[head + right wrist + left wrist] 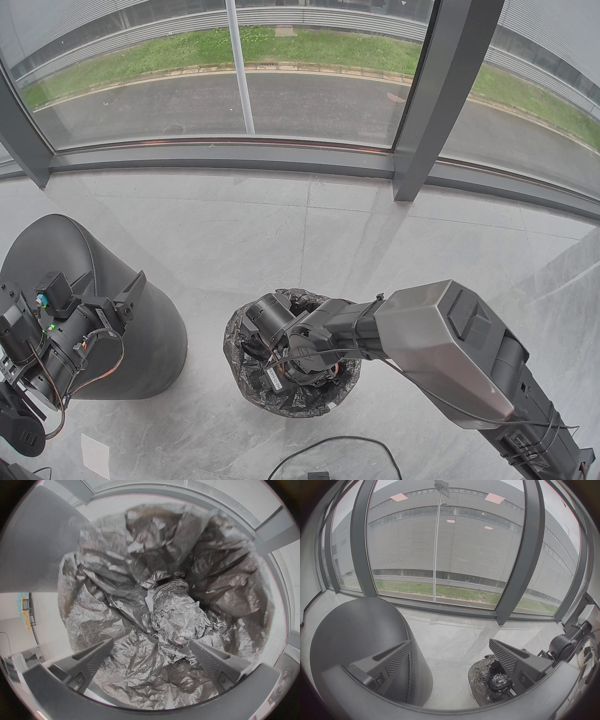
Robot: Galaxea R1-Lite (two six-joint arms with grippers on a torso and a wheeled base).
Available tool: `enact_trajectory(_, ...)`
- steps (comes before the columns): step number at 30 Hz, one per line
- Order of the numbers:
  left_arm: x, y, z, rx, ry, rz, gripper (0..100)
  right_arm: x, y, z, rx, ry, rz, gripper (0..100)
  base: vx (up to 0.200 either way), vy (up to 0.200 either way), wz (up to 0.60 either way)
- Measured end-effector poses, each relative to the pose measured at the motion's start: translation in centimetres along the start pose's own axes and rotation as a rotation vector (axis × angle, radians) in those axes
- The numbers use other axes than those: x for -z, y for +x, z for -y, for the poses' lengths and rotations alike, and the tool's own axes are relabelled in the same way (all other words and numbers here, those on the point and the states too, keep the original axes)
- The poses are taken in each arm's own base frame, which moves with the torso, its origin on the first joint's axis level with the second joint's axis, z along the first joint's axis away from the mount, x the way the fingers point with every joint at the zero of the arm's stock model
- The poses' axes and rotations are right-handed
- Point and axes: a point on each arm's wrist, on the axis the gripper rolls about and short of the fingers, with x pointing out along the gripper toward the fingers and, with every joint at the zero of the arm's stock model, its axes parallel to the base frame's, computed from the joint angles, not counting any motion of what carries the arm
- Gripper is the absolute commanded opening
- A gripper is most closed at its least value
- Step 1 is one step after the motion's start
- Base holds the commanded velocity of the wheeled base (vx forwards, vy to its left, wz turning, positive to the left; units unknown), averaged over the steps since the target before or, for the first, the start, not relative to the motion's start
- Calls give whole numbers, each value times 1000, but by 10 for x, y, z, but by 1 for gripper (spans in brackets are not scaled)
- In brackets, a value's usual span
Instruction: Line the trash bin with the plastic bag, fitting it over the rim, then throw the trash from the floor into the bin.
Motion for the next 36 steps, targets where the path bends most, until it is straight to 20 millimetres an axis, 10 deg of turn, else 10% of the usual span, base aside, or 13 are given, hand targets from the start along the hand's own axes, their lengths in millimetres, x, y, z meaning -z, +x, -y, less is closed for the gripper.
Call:
enact_trajectory(11,0,-1,0,6,-2,3,100,8,53,30,9,62,-40,100,0,0,0)
enact_trajectory(18,0,-2,0,7,-5,7,100,4,49,35,8,69,-29,100,0,0,0)
enact_trajectory(24,-3,-5,1,15,-7,19,100,-14,14,39,-4,72,33,100,0,0,0)
enact_trajectory(36,-14,-33,11,123,-9,46,100,-27,-131,46,2,30,48,100,0,0,0)
